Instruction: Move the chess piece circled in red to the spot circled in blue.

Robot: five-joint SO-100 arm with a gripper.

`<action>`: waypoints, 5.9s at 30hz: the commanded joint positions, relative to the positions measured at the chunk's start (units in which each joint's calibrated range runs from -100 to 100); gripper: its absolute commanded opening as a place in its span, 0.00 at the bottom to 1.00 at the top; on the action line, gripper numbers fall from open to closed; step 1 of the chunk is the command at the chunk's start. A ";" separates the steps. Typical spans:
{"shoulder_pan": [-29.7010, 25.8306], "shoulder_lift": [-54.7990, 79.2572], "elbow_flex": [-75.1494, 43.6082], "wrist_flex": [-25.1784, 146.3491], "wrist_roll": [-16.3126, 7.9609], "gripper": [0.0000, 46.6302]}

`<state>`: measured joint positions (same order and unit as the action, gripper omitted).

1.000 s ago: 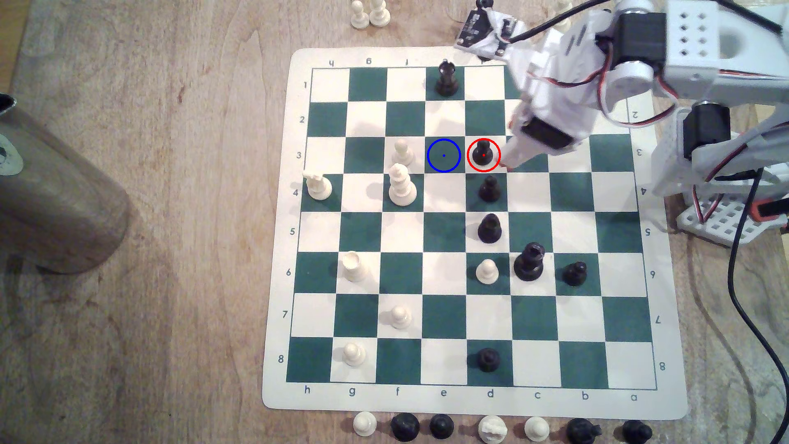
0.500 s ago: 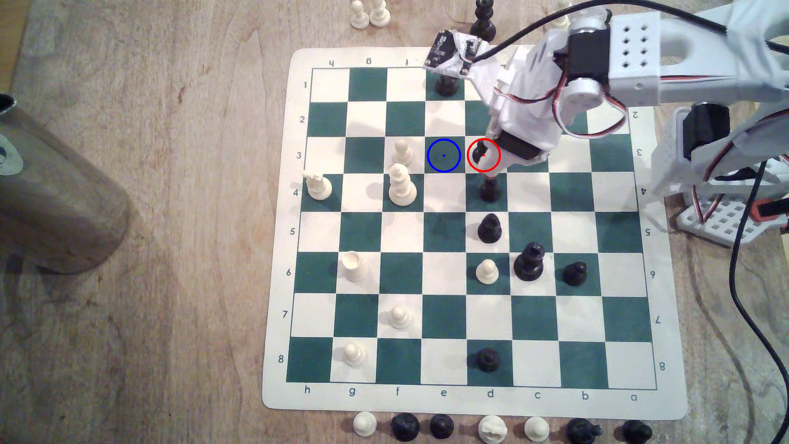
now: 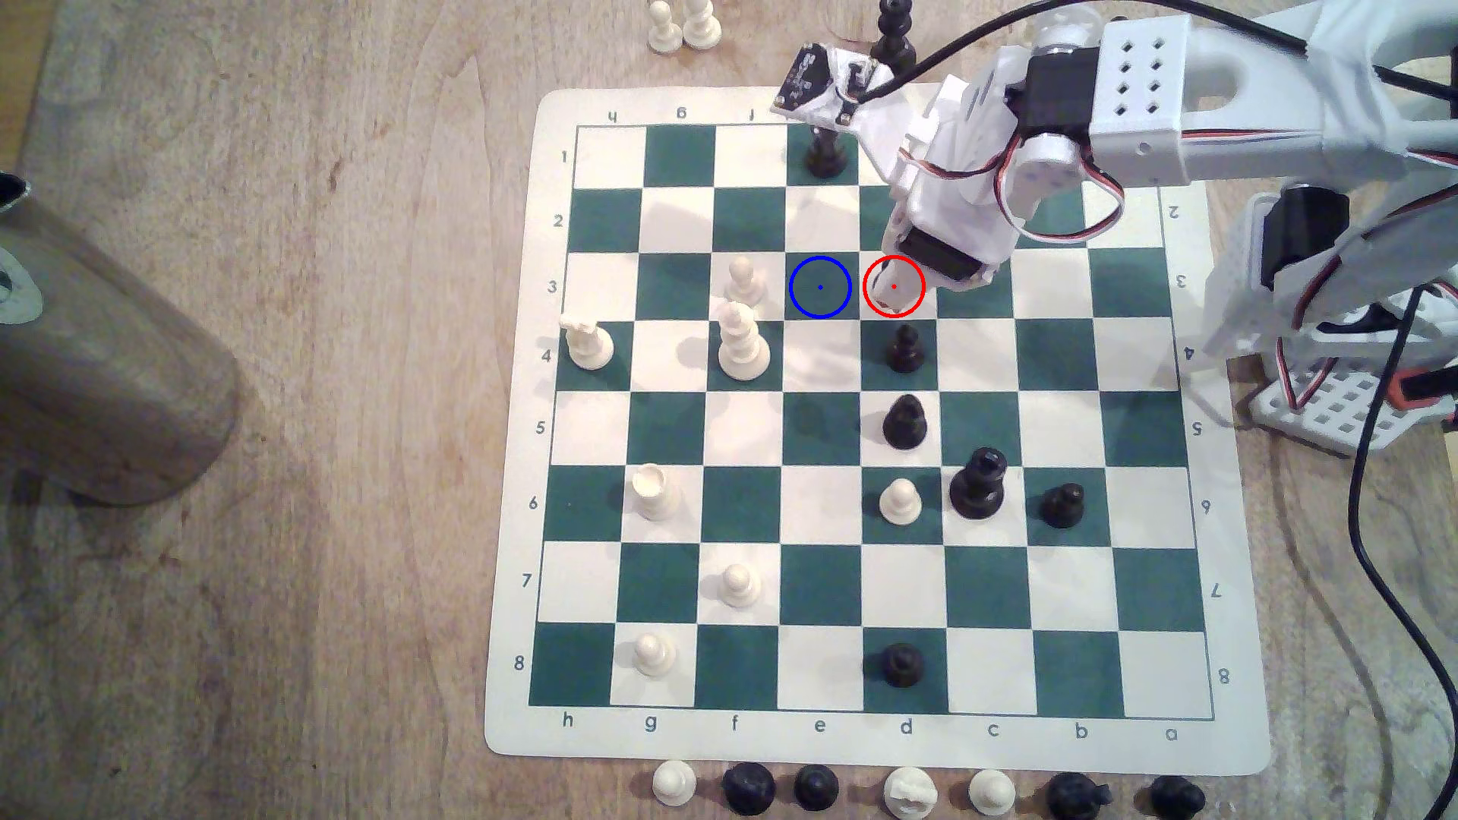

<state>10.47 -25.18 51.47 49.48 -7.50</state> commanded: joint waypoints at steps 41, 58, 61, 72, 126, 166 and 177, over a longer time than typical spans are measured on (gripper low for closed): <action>-0.34 2.77 0.93 -4.60 0.39 0.07; -0.97 -9.80 -2.33 7.27 0.88 0.05; -1.20 -10.56 -5.05 9.65 0.93 0.05; -3.08 -0.71 -16.38 8.01 0.39 0.06; -1.05 20.08 -22.46 -2.88 0.78 0.06; -4.49 -15.31 -6.05 4.74 -0.39 0.51; -9.02 -36.37 -0.97 21.20 1.03 0.50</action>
<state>1.99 -53.25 50.02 66.93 -7.50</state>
